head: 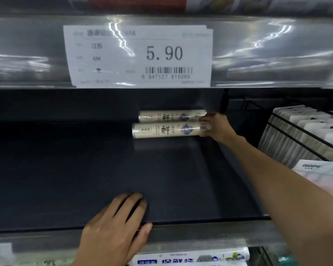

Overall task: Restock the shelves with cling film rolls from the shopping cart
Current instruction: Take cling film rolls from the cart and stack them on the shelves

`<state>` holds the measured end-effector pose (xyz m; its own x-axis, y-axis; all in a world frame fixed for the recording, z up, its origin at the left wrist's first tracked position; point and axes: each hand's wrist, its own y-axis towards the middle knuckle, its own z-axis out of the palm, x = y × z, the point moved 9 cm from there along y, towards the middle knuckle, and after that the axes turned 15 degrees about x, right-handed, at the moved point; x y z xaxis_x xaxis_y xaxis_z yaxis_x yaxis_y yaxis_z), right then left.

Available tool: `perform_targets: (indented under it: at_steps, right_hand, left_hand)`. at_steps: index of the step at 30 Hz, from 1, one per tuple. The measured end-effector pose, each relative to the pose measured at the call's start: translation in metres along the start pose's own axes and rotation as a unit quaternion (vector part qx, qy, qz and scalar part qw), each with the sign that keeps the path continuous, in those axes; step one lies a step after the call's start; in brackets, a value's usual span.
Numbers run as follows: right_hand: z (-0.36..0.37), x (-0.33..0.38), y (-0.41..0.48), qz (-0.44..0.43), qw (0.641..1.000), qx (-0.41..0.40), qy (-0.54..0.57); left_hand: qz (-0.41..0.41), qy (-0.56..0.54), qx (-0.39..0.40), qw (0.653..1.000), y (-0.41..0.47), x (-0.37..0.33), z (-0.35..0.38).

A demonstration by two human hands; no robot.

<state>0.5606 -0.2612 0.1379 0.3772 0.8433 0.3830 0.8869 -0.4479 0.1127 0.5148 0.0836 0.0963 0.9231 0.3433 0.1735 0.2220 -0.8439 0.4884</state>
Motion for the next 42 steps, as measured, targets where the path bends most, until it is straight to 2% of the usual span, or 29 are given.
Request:
perform_targets:
  at_steps: [3, 19, 30, 33, 36, 39, 42]
  right_hand:
    - [-0.001, -0.002, 0.01, 0.01, 0.999, -0.032, 0.006]
    - [0.002, -0.011, 0.024, 0.027, 0.997, -0.077, -0.007]
    - [0.004, -0.012, 0.024, 0.062, 0.996, -0.054, -0.017]
    - [-0.011, 0.002, -0.004, 0.066, 0.993, -0.098, 0.022]
    - [-0.026, 0.029, -0.057, 0.067, 0.989, -0.125, 0.032]
    - [-0.037, 0.063, -0.14, 0.023, 0.989, -0.139, 0.041]
    - [-0.04, 0.074, -0.249, 0.065, 0.98, -0.165, 0.087]
  left_hand:
    - [-0.001, 0.006, -0.002, 1.0, 0.0, 0.0, 0.0]
    - [0.021, 0.021, -0.022, 0.999, -0.003, -0.001, -0.002]
    - [0.03, 0.019, -0.021, 0.999, -0.003, -0.001, -0.004]
    - [0.019, 0.004, 0.008, 1.0, 0.0, 0.0, -0.004]
    - [-0.014, -0.05, 0.07, 0.996, 0.009, 0.0, -0.013]
    - [-0.017, -0.141, 0.114, 0.983, 0.02, -0.012, -0.031]
    - [0.031, -0.271, 0.123, 0.954, 0.036, -0.044, -0.051]
